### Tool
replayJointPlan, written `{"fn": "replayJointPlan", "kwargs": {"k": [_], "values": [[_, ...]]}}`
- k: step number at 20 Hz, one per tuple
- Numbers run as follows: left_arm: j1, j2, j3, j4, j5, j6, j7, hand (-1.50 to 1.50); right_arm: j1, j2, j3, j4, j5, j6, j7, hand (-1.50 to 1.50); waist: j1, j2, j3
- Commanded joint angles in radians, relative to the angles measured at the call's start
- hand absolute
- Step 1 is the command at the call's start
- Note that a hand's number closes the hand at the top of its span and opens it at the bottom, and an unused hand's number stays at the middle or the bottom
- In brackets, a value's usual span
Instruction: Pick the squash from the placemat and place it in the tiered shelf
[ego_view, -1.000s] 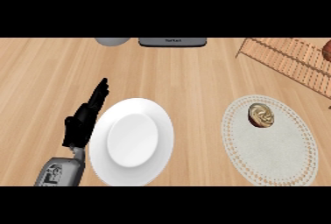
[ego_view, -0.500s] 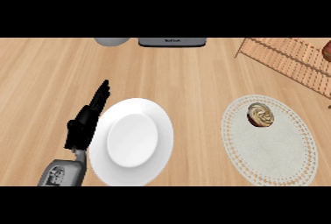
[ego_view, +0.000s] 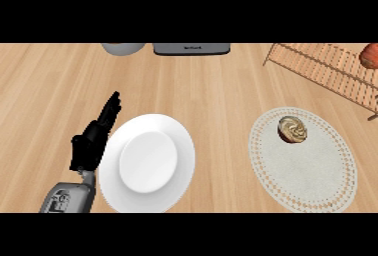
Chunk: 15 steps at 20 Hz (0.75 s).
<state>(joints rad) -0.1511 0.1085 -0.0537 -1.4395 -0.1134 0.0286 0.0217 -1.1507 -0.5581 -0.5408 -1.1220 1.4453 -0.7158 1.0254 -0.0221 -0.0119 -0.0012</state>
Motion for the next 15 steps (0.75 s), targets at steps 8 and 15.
{"fn": "replayJointPlan", "kwargs": {"k": [8,15], "values": [[0.046,0.017,0.025,-0.014,0.000,0.009,0.008,0.00,0.220,0.052,-0.101,-0.525,-0.074,0.483,0.163,-1.50,-0.063,-0.024,0.001],[0.042,0.010,0.022,-0.033,-0.002,0.016,0.030,0.00,0.367,0.067,-0.184,-0.884,-0.210,0.797,0.140,-1.50,-0.078,-0.023,0.001]]}}
